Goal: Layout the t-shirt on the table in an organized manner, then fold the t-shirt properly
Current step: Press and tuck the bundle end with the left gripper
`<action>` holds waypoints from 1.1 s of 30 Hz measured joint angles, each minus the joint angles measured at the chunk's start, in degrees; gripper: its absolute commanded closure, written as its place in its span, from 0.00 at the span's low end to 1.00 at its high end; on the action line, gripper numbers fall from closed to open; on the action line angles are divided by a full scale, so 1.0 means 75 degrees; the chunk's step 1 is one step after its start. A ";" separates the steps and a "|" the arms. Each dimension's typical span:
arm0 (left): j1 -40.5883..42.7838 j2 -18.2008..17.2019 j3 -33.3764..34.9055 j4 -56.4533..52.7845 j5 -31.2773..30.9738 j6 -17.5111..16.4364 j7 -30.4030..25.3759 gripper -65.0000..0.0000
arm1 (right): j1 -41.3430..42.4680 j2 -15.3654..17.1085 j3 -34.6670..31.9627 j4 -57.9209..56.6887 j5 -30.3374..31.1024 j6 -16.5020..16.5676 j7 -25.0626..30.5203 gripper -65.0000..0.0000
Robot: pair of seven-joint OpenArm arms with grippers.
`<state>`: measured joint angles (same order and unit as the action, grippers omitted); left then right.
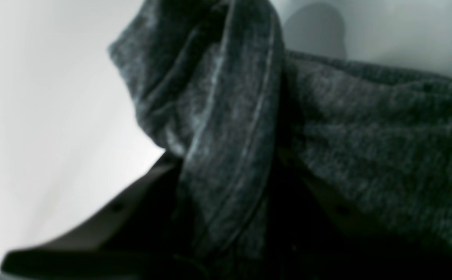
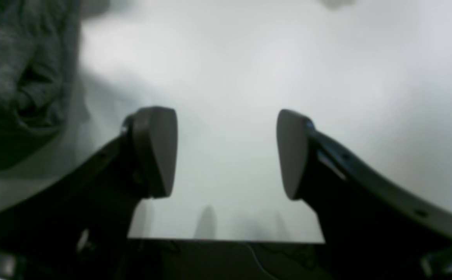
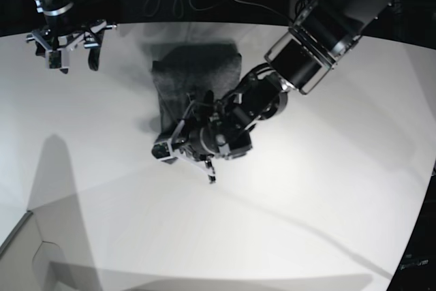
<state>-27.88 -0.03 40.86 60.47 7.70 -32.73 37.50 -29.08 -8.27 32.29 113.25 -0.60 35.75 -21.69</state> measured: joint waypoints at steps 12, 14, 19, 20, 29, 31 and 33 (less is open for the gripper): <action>-0.0055 -0.0102 -0.0527 0.0402 0.0032 -0.0122 0.0286 0.64 | -0.0003 -0.0020 -0.0035 0.0000 0.0000 0.0000 -0.0023 0.37; -0.0085 -0.0146 -0.0801 0.0615 0.0090 -0.0122 0.0344 0.64 | -0.0006 -0.0017 -0.0035 0.0000 -0.0003 0.0000 -0.0026 0.37; -0.0522 -0.0131 -0.0851 0.0816 0.0087 -0.0128 0.0323 0.64 | -0.0006 -0.0064 -0.0035 0.0000 0.0000 0.0000 -0.0023 0.37; -0.0565 -0.0122 -0.0851 0.0845 0.0090 -0.0128 0.0300 0.64 | 0.0000 -0.0058 -0.0035 0.0000 0.0003 0.0000 -0.0020 0.37; -0.0685 -0.0213 -0.0848 0.0848 0.0085 -0.0152 0.0361 0.64 | 0.0000 -0.0064 -0.0047 0.0000 0.0009 0.0530 -0.0017 0.37; -0.0664 -0.0300 -0.0845 0.0845 0.0090 -0.0152 0.0370 0.64 | 0.0003 -0.0058 -0.0047 0.0000 0.0000 0.0539 -0.0020 0.37; -0.0664 -0.0379 -0.0851 0.0845 0.0087 -0.0152 0.0396 0.64 | 0.0023 -0.0061 -0.0029 0.0000 -0.0003 0.0539 -0.0023 0.37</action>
<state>-32.86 -2.87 34.48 66.81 8.36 -33.87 40.47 -28.91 -8.73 32.08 113.25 -0.62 39.79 -21.87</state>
